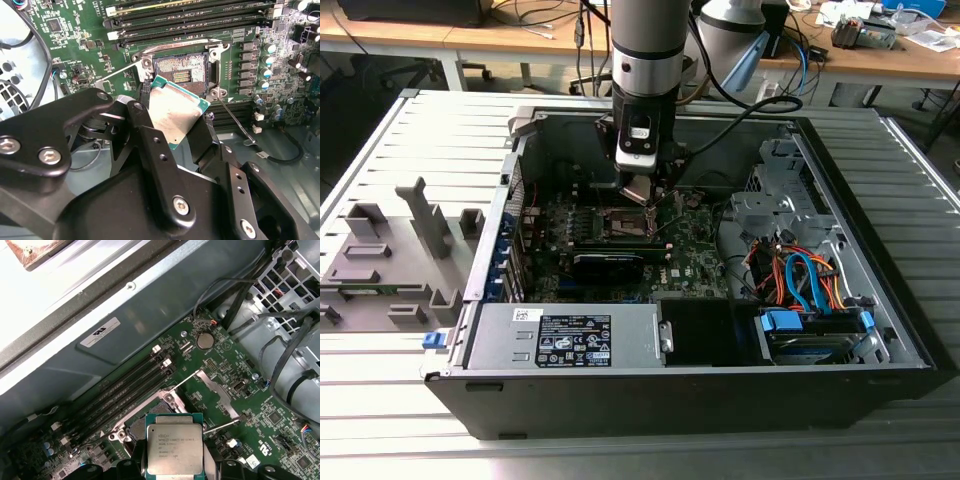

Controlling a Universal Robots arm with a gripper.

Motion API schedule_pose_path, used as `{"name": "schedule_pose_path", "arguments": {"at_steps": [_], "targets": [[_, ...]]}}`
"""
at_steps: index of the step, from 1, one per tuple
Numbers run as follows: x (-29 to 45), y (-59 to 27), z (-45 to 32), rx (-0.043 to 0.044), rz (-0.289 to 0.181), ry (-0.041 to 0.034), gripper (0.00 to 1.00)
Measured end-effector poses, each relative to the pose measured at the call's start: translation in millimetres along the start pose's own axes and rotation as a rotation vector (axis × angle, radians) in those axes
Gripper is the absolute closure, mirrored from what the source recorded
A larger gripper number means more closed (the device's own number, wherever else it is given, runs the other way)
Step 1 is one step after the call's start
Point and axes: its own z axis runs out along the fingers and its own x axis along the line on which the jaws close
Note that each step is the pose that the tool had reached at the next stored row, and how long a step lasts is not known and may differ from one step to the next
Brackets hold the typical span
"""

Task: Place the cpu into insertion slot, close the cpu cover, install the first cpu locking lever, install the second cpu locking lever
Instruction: 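Place the cpu into insertion slot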

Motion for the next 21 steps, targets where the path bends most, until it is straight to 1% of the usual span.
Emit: {"name": "schedule_pose_path", "arguments": {"at_steps": [21], "targets": [[0.0, 0.0, 0.0, -0.0003, 0.036, -0.0034, 0.46]]}}
